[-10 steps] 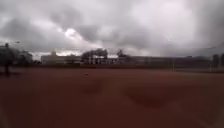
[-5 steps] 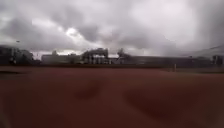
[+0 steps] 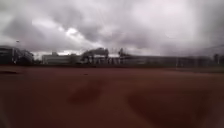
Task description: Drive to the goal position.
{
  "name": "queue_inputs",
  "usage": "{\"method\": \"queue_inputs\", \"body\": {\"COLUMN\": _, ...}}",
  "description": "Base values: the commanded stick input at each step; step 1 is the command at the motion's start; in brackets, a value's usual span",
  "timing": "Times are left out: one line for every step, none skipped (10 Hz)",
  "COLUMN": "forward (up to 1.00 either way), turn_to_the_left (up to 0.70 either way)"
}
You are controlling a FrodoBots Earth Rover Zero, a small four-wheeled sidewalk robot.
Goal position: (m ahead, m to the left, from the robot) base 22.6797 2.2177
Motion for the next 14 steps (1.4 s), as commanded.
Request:
{"method": "queue_inputs", "body": {"forward": 0.7, "turn_to_the_left": 0.0}}
{"method": "queue_inputs", "body": {"forward": 0.7, "turn_to_the_left": 0.0}}
{"method": "queue_inputs", "body": {"forward": 0.7, "turn_to_the_left": 0.0}}
{"method": "queue_inputs", "body": {"forward": 0.7, "turn_to_the_left": 0.0}}
{"method": "queue_inputs", "body": {"forward": 0.7, "turn_to_the_left": 0.0}}
{"method": "queue_inputs", "body": {"forward": 0.7, "turn_to_the_left": 0.0}}
{"method": "queue_inputs", "body": {"forward": 0.7, "turn_to_the_left": 0.0}}
{"method": "queue_inputs", "body": {"forward": 0.7, "turn_to_the_left": 0.0}}
{"method": "queue_inputs", "body": {"forward": 0.7, "turn_to_the_left": 0.0}}
{"method": "queue_inputs", "body": {"forward": 0.7, "turn_to_the_left": 0.0}}
{"method": "queue_inputs", "body": {"forward": 0.7, "turn_to_the_left": 0.0}}
{"method": "queue_inputs", "body": {"forward": 0.7, "turn_to_the_left": 0.0}}
{"method": "queue_inputs", "body": {"forward": 0.7, "turn_to_the_left": 0.0}}
{"method": "queue_inputs", "body": {"forward": 0.7, "turn_to_the_left": 0.0}}
